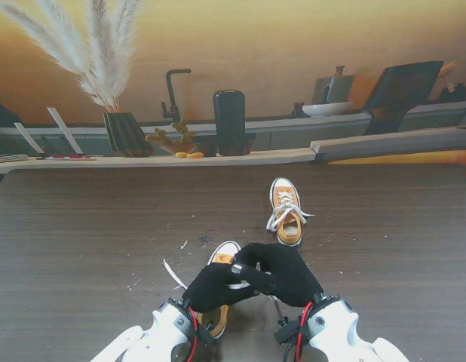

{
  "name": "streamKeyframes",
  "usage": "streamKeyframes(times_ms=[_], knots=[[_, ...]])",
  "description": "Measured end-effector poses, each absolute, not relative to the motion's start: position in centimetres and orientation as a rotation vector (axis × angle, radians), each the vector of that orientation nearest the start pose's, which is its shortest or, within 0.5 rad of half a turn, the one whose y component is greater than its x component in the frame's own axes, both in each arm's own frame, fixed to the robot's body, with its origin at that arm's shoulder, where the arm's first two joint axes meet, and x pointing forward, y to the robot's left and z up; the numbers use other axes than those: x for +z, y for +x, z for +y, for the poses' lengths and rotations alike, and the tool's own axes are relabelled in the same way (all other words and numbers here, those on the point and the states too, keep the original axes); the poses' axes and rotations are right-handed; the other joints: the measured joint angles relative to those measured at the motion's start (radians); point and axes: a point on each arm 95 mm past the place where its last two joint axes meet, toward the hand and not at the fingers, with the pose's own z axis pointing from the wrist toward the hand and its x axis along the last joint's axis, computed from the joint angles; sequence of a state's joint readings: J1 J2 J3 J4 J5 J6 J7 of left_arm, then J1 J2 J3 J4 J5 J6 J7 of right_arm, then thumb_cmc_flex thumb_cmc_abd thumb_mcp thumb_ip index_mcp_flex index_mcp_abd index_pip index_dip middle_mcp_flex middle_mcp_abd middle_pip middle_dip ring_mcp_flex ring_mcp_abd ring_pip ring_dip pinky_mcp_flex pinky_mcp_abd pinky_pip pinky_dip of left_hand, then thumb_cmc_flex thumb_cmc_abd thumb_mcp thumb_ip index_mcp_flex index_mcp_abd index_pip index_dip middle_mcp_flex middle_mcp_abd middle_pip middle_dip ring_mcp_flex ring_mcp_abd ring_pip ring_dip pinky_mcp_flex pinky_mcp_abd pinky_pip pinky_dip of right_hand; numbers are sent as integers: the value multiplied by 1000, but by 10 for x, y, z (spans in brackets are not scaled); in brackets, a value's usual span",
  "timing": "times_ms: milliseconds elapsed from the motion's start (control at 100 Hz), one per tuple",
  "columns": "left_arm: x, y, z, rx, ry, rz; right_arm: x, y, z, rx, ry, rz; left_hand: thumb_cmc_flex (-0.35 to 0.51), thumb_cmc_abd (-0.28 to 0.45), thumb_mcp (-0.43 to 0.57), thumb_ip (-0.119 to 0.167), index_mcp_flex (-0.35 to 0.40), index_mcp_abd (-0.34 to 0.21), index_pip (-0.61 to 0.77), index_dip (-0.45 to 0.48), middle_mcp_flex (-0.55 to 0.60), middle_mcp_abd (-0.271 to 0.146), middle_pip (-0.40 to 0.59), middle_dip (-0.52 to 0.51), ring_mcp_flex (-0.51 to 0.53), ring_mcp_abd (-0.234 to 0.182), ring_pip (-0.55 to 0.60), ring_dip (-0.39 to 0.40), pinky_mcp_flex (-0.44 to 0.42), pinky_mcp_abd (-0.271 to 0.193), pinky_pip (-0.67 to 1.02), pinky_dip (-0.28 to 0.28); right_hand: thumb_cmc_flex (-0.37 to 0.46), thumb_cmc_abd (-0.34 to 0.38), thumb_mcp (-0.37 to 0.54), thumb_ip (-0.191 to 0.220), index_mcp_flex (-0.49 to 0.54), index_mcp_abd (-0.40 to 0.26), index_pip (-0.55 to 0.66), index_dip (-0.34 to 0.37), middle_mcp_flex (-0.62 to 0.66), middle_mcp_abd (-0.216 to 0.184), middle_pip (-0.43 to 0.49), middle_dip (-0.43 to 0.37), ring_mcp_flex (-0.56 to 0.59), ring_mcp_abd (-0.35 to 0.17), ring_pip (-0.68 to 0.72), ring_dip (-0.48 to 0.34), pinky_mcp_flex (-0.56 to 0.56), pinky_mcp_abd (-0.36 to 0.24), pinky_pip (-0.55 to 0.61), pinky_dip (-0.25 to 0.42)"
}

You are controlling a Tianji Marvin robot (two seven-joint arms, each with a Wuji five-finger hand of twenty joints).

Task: Tie the shoelaces into a bow on the shoes

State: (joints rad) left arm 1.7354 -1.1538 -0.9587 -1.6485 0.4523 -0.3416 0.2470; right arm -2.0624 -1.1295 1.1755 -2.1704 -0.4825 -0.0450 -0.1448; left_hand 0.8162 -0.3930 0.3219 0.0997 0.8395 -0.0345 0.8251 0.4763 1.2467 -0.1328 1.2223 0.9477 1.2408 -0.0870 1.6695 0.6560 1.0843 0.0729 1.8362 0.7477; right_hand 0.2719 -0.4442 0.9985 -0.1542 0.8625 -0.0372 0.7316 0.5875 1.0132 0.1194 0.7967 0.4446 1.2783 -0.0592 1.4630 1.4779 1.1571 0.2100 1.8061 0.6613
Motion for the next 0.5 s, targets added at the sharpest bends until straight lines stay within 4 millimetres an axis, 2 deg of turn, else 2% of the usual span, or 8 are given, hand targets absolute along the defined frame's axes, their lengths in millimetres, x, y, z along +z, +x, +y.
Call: streamKeyframes(times_ms=[170, 240, 270, 500], knots=[[-358, 286, -113, -2351, -1625, 1172, -258, 242, 86, -2493, -1861, -1217, -6, 8, -7, -6, 0, 0, 46, 109, 4, 0, 0, 0, 0, 0, 0, 0, 0, 0, 0, 0, 0, 0, 0, 0, -38, -13, -32, -5, -62, 1, -36, -42, 0, 1, -46, 47, 0, 2, 1, -24], [-356, 284, -111, -2353, -1628, 1142, -259, 242, 85, -2505, -1868, -1225, -6, 22, -7, -15, 0, 0, 46, 121, 4, 0, 0, 0, 0, 0, 0, 0, 0, 0, 0, 0, 0, 0, 0, 0, -50, -16, -52, -20, -84, 1, -47, -47, 0, 11, -64, 51, 0, 14, 1, -33], [-356, 283, -111, -2354, -1629, 1127, -260, 242, 84, -2508, -1871, -1232, 15, 21, -9, -15, 0, 0, 46, 123, 4, 0, 0, 0, 0, 0, 0, 0, 0, 0, 0, 0, 0, 0, 0, 0, -69, -21, -65, -24, -95, 1, -50, -54, 0, 13, -72, 51, -1, 16, 1, -38], [-352, 281, -104, -2355, -1626, 1038, -265, 244, 79, -2491, -1918, -1342, 21, 20, -9, -16, 0, 0, 46, 123, 4, 0, 0, 0, 0, 1, 0, 0, 0, 0, 0, -5, 0, 0, -28, 0, -86, -24, -85, -47, -106, 2, -70, -71, 0, 15, -76, 51, -1, 25, 1, -50]])
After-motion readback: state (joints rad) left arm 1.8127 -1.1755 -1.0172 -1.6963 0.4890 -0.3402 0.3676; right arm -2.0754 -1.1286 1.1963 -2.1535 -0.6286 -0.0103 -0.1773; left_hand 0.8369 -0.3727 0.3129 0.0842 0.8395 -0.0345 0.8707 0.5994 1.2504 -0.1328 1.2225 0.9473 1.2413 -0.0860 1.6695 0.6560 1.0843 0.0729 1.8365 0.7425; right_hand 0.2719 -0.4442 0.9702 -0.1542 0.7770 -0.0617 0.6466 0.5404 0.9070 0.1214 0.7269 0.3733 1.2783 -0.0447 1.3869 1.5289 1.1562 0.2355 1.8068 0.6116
